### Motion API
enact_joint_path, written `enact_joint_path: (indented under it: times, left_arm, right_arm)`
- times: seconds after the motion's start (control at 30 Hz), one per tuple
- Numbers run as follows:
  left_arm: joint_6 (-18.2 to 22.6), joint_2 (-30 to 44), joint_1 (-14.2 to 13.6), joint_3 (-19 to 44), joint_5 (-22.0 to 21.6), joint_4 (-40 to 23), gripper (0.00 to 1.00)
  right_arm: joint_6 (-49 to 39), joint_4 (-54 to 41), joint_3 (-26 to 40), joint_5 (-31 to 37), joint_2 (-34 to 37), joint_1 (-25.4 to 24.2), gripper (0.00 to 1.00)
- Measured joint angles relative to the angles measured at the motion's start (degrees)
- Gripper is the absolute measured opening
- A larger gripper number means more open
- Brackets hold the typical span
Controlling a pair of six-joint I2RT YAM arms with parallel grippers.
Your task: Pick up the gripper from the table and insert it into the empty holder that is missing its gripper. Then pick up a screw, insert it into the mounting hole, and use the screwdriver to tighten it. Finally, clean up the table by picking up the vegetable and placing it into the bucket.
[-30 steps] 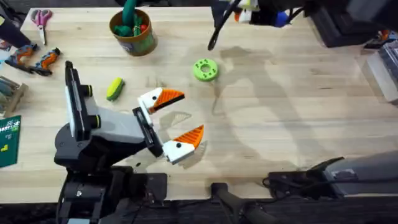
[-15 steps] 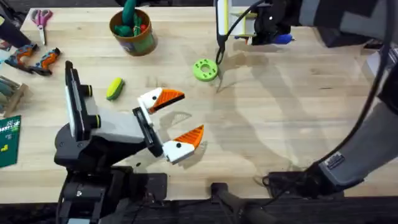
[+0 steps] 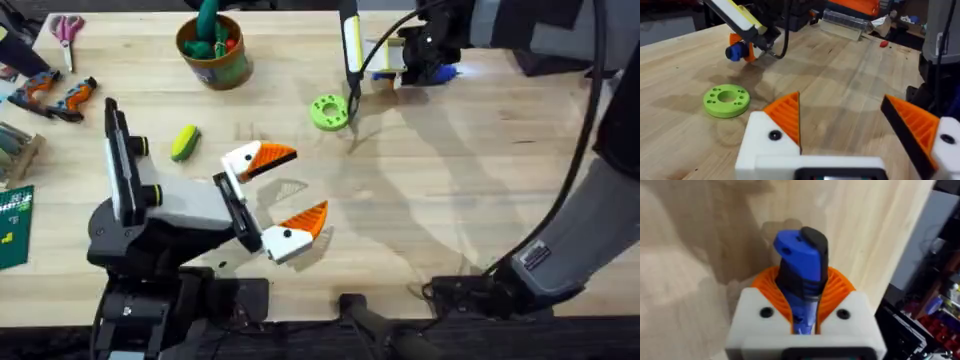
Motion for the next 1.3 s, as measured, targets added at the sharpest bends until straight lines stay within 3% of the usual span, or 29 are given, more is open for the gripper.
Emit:
enact_joint_path:
  times: [0.07,0.3,0.37,0.5,0.53,0.77,0.97,1.1,1.3]
  left_arm:
    - [0.0,0.0,0.0,0.0,-0.01,-0.01,0.985]
    - [0.0,0.0,0.0,0.0,-0.02,0.0,0.985]
    - [0.0,0.0,0.0,0.0,-0.02,-0.01,0.985]
    - [0.0,0.0,0.0,0.0,-0.02,-0.01,0.985]
    - [0.02,0.0,0.0,0.0,-0.02,-0.02,0.985]
    - [0.0,0.0,0.0,0.0,-0.02,0.0,0.985]
    - [0.0,0.0,0.0,0.0,-0.02,-0.02,0.986]
    - [0.0,0.0,0.0,0.0,-0.02,0.0,0.986]
    - [0.02,0.0,0.0,0.0,0.0,0.0,0.986]
  right_arm:
    - [-0.36,-1.35,0.0,-0.02,0.0,0.0,0.241]
    - [-0.8,-2.31,0.02,0.02,0.02,0.0,0.32]
    - [-0.77,-2.39,0.02,0.04,0.01,-0.02,0.405]
    - [-1.12,-1.9,0.76,0.07,-0.07,-0.23,0.943]
    - [-1.18,-1.99,1.16,0.07,-0.17,-0.28,0.982]
    - [-0.35,-2.53,1.27,0.11,-0.26,-0.37,0.994]
    - [5.64,-3.32,1.27,0.26,-2.73,-0.37,0.994]
    - [13.26,-3.41,1.27,0.26,-7.36,-0.37,0.994]
    - [31.72,-6.58,1.27,0.28,-14.37,-0.15,0.994]
